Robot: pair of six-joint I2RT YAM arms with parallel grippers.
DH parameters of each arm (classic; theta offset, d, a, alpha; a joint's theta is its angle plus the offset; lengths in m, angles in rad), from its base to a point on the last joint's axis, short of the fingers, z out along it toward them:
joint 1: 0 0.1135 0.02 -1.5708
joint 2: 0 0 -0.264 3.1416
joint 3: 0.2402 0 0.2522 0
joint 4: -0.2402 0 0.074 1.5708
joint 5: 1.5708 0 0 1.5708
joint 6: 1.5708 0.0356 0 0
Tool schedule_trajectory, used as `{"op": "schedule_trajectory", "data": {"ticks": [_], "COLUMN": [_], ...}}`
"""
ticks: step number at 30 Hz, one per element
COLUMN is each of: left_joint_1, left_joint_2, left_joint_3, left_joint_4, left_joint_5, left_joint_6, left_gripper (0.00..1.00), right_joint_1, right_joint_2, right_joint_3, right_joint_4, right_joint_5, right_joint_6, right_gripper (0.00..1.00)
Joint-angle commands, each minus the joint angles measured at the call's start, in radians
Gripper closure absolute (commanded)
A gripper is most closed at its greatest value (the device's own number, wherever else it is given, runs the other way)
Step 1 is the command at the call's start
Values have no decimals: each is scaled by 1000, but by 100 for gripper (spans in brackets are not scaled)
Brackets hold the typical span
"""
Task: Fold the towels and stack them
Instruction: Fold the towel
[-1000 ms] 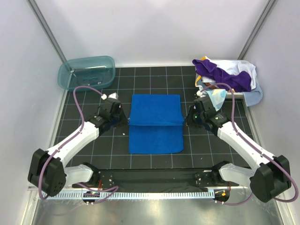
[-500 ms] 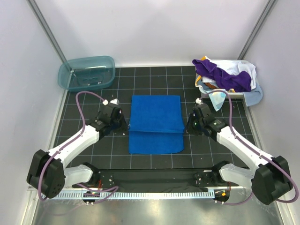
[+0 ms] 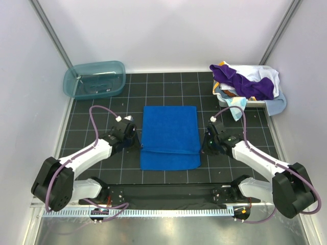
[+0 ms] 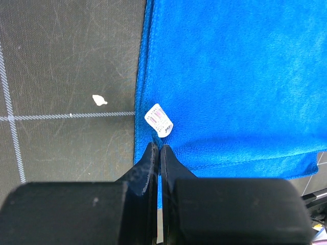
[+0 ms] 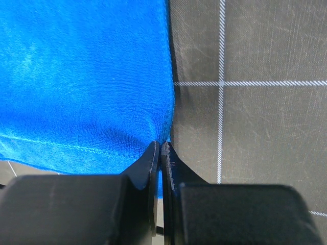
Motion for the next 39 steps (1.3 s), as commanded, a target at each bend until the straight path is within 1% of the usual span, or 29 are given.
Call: {"op": "schedule_trajectory", "data": {"ticks": [1, 2, 3, 10, 16, 21, 24, 38, 39], "left_joint_1": [3, 3, 4, 4, 3, 3, 3, 3, 1], "left_joint_2": [-12, -16, -27, -94, -166, -200, -199, -196, -196], "left_joint_3": [46, 56, 81, 181, 225, 225, 198, 3, -5], "left_joint_4": [0, -9, -20, -116, -184, -207, -210, -107, -95], "left_joint_5": [-22, -25, -28, -48, -50, -57, -50, -11, -11], "left_joint_6": [7, 11, 14, 36, 43, 50, 47, 8, 4], "left_gripper": [100, 100, 100, 100, 100, 100, 100, 100, 100], "right_joint_1": [1, 1, 1, 1, 1, 1, 1, 15, 17], "right_joint_2": [0, 0, 0, -29, -72, -115, -126, -141, -138], "right_joint_3": [61, 95, 112, 253, 307, 313, 284, -9, -21], "right_joint_4": [-14, -25, -46, -131, -191, -220, -212, -90, -70], "right_joint_5": [34, 34, 68, 88, 99, 103, 92, 51, 15], "right_joint_6": [-10, -14, -20, -31, -34, -33, -28, 15, 16], "right_gripper": [99, 99, 99, 99, 99, 99, 99, 99, 99]}}
